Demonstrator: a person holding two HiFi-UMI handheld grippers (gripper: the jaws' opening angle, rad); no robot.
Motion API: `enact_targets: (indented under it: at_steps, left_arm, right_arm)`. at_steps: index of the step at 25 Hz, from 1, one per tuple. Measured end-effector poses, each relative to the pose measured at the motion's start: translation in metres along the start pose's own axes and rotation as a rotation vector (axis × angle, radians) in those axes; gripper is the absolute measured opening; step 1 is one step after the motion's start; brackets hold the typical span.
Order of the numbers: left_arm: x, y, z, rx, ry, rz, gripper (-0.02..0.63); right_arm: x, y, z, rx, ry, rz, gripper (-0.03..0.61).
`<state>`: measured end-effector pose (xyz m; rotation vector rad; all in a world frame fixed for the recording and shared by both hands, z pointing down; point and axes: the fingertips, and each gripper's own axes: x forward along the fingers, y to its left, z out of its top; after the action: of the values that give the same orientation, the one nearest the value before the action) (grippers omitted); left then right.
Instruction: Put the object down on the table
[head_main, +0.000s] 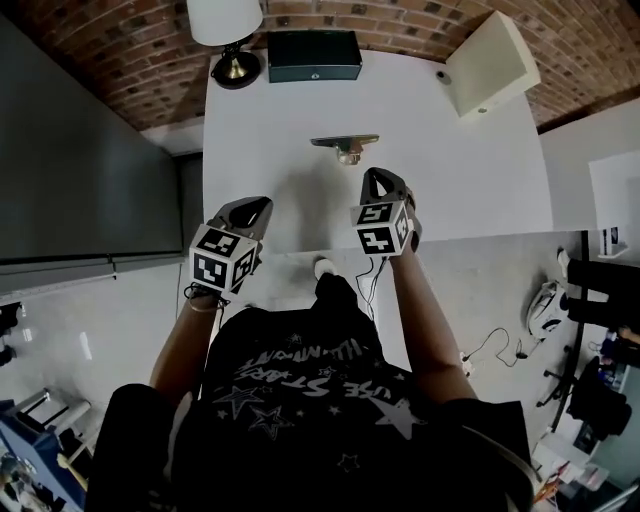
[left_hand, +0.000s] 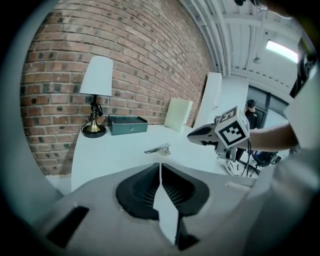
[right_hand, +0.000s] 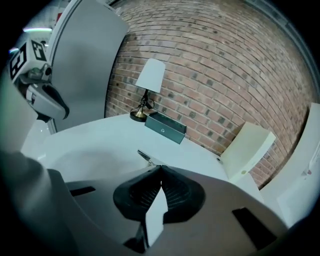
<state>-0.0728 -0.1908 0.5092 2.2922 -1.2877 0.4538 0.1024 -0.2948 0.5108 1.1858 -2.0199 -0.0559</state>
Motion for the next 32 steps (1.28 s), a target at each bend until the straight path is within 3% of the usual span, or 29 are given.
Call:
enact_targets:
  at_steps: [6,17,24,32]
  left_arm:
    - [-0.033,0.011,-0.003,0.043,-0.021,-0.062,0.028]
    - [-0.096,-0.005,-0.028,0.116,-0.061,-0.179,0.028]
    - [-0.151,-0.016,-0.078,0.102,-0.036,-0.228,0.028]
    - [-0.178,-0.029,-0.099,0.115,-0.031,-0.253,0.028]
  right_arm:
    - [-0.038,0.018,0.026,0.142,-0.068,-0.056,0.002]
    - [-0.12,0.074,0.03,0.249,-0.078,-0.162,0.002]
    - [-0.17,0.138,0.011,0.282,-0.054,-0.168,0.002]
    - [-0.204,0.177,-0.006,0.268,-0.012,-0.156,0.002]
